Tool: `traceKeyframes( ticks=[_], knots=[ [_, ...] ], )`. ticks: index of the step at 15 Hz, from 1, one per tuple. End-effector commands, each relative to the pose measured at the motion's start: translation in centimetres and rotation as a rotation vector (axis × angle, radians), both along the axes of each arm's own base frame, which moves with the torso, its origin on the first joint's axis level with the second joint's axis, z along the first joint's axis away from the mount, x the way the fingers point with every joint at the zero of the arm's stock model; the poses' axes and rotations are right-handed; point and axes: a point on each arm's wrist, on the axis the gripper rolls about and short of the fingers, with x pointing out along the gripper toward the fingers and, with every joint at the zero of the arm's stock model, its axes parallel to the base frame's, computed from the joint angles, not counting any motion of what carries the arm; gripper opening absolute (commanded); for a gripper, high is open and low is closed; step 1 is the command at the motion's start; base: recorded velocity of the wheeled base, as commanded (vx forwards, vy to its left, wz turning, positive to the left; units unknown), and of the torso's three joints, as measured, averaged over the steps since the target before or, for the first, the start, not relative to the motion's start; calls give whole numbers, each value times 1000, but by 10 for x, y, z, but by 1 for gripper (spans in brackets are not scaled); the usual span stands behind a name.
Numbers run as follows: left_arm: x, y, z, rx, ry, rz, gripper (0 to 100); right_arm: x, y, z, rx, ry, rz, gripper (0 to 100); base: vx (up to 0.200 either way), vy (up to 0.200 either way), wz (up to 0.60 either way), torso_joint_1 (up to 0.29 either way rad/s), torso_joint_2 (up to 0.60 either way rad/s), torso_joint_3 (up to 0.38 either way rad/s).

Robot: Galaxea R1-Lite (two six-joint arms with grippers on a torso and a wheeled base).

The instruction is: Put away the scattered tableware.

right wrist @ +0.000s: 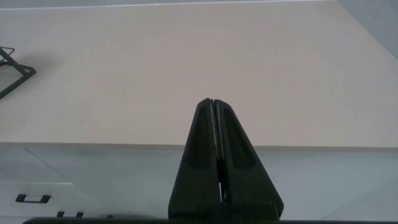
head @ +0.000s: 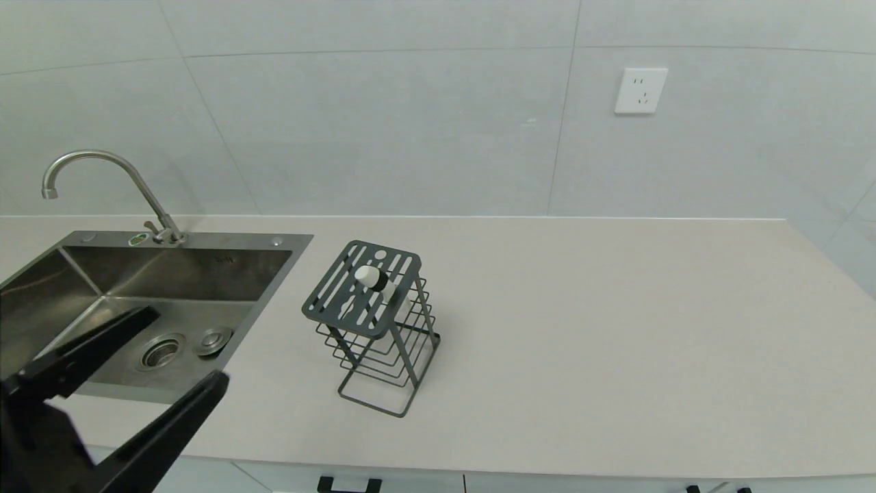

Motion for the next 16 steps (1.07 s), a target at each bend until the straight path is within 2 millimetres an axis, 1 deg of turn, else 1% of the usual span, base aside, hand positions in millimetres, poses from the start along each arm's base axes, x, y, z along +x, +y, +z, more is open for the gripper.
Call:
traceKeyframes(
  ticks=[1,2,4,5,6,7,8,9,11,12,13,16],
  knots=[
    [-67,27,-18,22,-102,84,100,0,0,0,0,0,1,0,0,0,0,0,0,0],
    [-77,30,-26,32,-74,113,100,0,0,0,0,0,1,0,0,0,0,0,0,0],
    [-95,34,-56,64,9,160,100,0,0,0,0,0,2,0,0,0,0,0,0,0],
    [-99,35,-73,89,69,161,100,0,0,0,0,0,2,0,0,0,0,0,0,0],
    [-98,35,-74,96,96,166,100,0,0,0,0,0,1,0,0,0,0,0,0,0],
    [-97,35,-77,89,124,211,100,0,0,0,3,0,1,0,0,0,0,56,2,7],
    [-96,35,-84,114,188,284,100,0,0,0,2,0,1,0,0,0,0,0,0,0],
    [-96,36,-94,149,290,353,100,0,0,0,2,0,1,0,0,0,0,0,0,0],
    [-96,37,-93,146,283,427,100,0,0,0,3,0,1,0,0,0,0,0,0,0],
    [-97,37,-98,144,326,550,100,0,0,0,2,0,1,0,0,0,0,0,0,0],
    [-102,36,-98,108,256,610,100,0,0,0,3,0,1,0,0,0,0,0,0,0],
    [-104,36,-99,92,242,599,100,0,0,0,3,0,-3,0,0,0,0,0,0,0]
  ],
)
